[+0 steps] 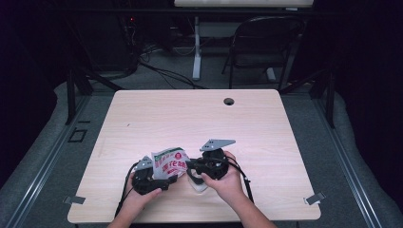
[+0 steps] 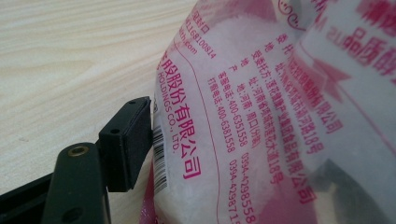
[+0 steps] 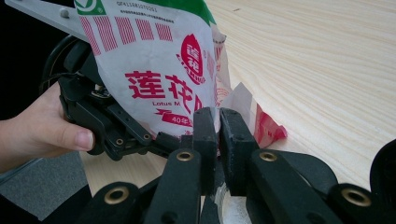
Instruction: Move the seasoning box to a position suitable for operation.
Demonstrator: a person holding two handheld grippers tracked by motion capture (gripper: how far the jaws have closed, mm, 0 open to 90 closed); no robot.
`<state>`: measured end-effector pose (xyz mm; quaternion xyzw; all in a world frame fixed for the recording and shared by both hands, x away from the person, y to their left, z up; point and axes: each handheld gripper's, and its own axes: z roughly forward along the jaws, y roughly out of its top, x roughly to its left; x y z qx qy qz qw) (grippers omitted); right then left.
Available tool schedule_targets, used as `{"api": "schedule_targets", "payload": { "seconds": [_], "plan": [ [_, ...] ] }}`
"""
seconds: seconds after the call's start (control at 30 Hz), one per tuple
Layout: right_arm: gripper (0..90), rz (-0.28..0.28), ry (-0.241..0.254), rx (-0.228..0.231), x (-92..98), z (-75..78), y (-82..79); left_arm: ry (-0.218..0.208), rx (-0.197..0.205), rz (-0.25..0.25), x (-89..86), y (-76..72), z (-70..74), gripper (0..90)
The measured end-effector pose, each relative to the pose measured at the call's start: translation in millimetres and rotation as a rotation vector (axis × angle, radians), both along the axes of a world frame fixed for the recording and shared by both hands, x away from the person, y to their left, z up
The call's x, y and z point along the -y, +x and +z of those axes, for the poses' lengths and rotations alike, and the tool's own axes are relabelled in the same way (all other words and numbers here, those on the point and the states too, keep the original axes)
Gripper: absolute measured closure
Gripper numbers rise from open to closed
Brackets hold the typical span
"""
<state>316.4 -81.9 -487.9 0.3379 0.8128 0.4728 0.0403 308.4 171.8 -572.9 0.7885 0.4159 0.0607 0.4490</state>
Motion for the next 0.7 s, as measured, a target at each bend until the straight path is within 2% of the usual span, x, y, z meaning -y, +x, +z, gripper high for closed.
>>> {"api": "schedule_targets", "payload": {
  "seconds": [0.2, 0.33, 0.6, 0.7],
  "plan": [
    [85.3, 0.0, -0.003, -0.001, 0.3, -0.5, -0.2, 0.01, -0.007, -0.005, 1.6, 1.0, -3.5, 29.0],
    [85.2, -0.001, -0.001, -0.002, 0.1, -0.8, -0.4, 0.033, -0.003, -0.011, 1.4, 1.7, -4.6, 28.0],
    [85.2, -0.001, 0.003, -0.008, 0.4, -2.2, 0.5, 0.042, -0.005, -0.009, 2.5, 1.4, -7.1, 27.6],
    [85.2, -0.005, 0.004, -0.008, 0.6, -2.6, 0.7, 0.061, 0.003, -0.013, 2.7, 0.7, -7.2, 26.7]
  ]
}}
